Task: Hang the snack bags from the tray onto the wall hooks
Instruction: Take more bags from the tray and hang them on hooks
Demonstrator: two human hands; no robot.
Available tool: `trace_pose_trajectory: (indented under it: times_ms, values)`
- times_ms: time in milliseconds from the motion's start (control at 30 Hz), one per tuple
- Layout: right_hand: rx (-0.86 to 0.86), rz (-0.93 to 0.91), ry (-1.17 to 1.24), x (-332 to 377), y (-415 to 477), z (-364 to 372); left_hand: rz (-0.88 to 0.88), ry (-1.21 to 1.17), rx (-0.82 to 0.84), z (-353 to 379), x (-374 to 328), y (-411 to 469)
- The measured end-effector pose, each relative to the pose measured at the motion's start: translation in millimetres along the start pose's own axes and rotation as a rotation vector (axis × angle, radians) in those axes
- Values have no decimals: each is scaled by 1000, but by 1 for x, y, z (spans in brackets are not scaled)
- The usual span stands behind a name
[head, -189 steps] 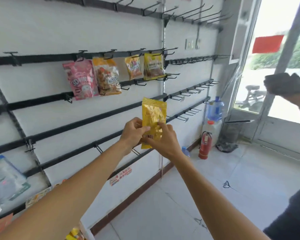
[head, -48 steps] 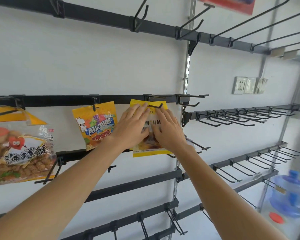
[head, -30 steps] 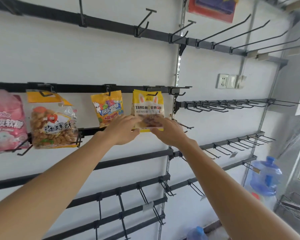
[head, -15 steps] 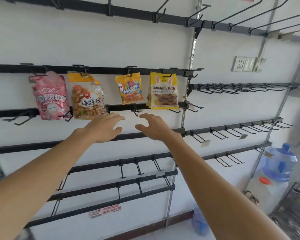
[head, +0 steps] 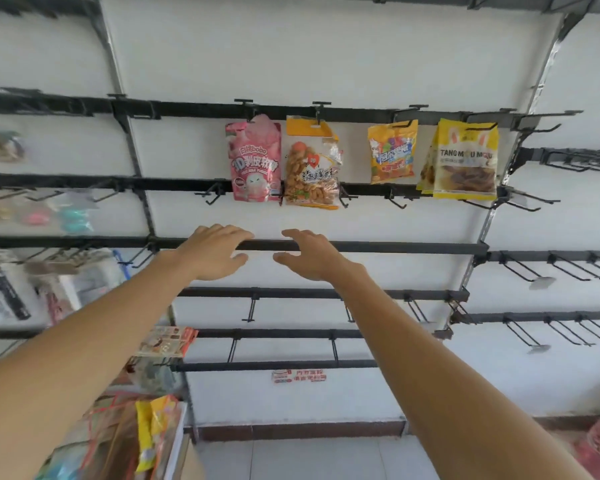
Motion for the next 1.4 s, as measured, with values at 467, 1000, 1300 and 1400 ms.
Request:
trace_pose_trajectory:
  times_ms: [467,1000,1300,1400]
  values:
    - [227,-129,43,213,32,181,-248,-103,102,69,240,-135]
    - [675,-112,185,266,59,427,-435,-207,386,244,386,-199]
    - [867,104,227,242,58,547,-420,-414,533,355,418,-193]
    - [878,216,242,232,57,582,-416,-426,594,394,438,-183]
Point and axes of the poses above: each hand's wrist, its own y-axis towards the middle knuckle, its own z-axis out of the palm, x = y × z, the point moved 10 cm from there along y, towards the middle knuckle, and after that the axes turned 11 degrees about -y, right-handed, at the moved point
